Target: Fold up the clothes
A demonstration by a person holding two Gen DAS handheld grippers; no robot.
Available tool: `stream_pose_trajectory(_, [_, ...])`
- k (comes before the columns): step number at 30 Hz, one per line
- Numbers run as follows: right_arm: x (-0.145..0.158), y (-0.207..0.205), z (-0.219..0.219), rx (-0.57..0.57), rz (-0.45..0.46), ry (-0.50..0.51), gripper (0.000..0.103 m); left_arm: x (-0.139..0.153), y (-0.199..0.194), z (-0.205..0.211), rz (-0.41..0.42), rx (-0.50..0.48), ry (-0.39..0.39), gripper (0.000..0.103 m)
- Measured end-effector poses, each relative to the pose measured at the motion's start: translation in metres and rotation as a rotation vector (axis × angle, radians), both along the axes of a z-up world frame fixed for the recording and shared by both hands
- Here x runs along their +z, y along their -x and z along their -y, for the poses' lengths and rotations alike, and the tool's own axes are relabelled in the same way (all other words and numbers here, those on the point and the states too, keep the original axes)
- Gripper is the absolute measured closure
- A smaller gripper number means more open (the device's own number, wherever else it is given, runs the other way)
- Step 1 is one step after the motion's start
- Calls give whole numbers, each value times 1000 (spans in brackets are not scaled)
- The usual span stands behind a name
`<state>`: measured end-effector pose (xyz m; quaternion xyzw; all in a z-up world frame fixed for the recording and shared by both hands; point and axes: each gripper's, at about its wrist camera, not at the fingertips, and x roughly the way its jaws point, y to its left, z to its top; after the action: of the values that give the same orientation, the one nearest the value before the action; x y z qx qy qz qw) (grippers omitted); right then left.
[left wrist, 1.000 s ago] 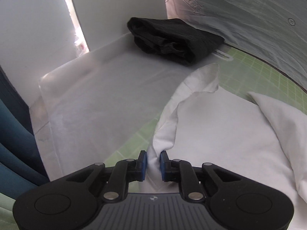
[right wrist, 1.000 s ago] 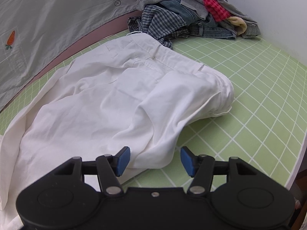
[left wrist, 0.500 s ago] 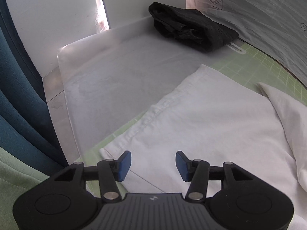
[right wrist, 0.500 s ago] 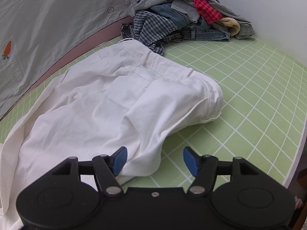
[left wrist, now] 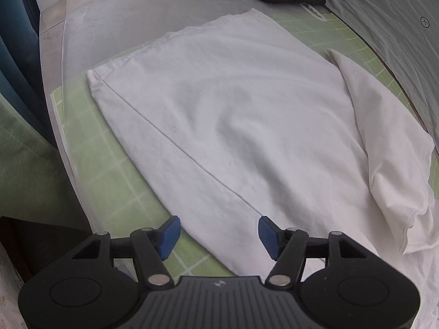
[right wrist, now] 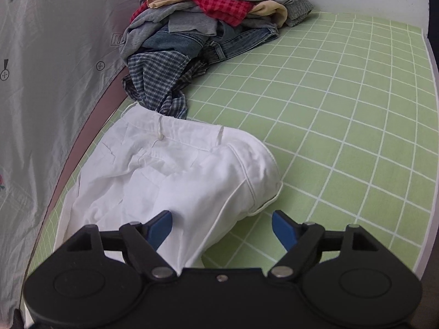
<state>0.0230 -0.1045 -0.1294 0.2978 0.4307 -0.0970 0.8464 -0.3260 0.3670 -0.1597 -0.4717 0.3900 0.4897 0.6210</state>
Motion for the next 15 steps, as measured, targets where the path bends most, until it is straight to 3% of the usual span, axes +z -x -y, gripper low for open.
stream_pose_trajectory(5, [-7,-20,12,-44,-28,-83,19,-9,2,13,68,84,77,37])
stream_pose_trajectory(15, [-23,-38,37,-116,-91,-152,18,-9,-21,31,65,81,77,32])
